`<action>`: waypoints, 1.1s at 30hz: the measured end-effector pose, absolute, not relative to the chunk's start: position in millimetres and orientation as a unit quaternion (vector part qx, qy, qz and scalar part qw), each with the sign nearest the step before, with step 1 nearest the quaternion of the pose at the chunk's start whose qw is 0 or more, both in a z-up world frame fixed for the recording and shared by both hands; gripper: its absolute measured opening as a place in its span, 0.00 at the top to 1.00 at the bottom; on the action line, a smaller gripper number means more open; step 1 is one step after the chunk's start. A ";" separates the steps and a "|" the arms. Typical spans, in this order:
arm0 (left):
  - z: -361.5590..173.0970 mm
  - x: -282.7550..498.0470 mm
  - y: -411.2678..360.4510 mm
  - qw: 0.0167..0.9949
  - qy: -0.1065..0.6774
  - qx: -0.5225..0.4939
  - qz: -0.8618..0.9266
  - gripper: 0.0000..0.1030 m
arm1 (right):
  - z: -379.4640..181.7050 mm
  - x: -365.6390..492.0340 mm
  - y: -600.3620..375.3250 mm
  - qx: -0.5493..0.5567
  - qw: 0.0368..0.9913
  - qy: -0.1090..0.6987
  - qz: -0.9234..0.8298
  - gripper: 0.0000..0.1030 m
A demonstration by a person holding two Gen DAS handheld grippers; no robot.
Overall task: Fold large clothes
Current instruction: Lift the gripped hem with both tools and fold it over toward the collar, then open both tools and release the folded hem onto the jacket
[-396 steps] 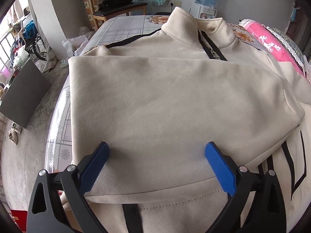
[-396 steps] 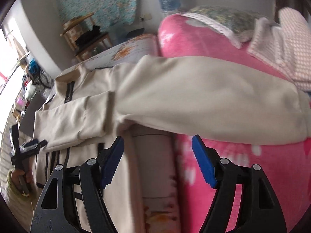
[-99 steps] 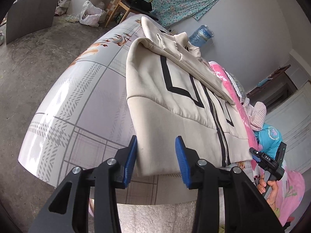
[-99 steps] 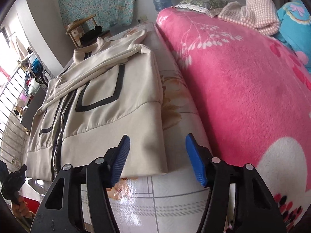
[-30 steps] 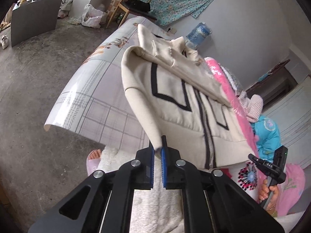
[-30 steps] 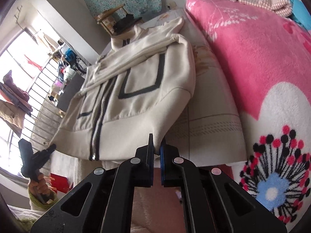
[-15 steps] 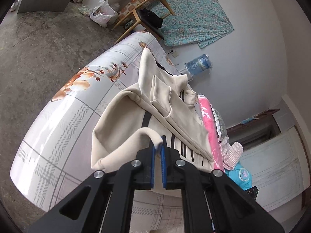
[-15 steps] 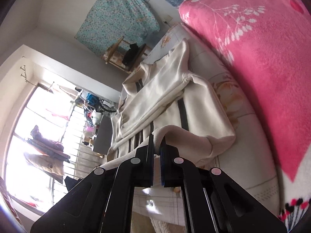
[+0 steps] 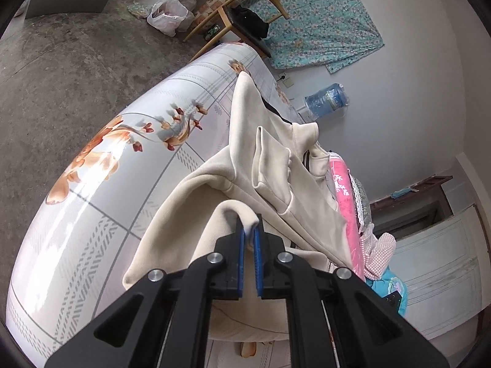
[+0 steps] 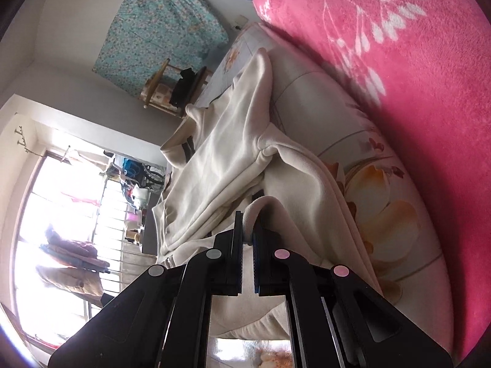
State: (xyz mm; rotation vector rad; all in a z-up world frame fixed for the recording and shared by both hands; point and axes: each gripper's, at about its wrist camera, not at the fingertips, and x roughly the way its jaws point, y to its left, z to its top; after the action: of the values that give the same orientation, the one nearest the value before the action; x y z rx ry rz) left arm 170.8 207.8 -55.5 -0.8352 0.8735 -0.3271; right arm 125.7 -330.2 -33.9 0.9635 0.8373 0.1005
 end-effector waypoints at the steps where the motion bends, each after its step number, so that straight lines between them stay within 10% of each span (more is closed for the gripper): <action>1: -56.5 174.9 205.8 0.812 0.409 -0.388 -0.152 0.95 | -36.0 127.7 -330.3 0.450 0.801 0.392 0.045 0.97; 7: -66.1 193.0 199.2 0.823 0.428 -0.356 -0.116 0.84 | -38.6 128.2 -332.1 0.443 0.806 0.391 0.046 0.93; 11: -55.6 185.8 213.1 0.837 0.401 -0.360 -0.097 0.67 | -15.1 113.5 -332.2 0.410 0.834 0.369 0.021 0.44; 25: -47.0 135.6 109.5 0.886 0.449 -0.058 -0.101 0.60 | 18.4 104.6 -181.7 0.127 0.882 0.446 0.081 0.35; 33: -54.3 137.2 121.4 0.894 0.438 -0.058 -0.071 0.60 | 15.1 127.3 -144.0 0.079 0.880 0.458 0.097 0.36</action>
State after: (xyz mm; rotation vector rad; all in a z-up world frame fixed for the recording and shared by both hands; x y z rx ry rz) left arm 137.2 121.4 -54.3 -0.1210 0.9079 -0.1475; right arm 127.3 -144.0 15.1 0.1640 0.9537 0.2032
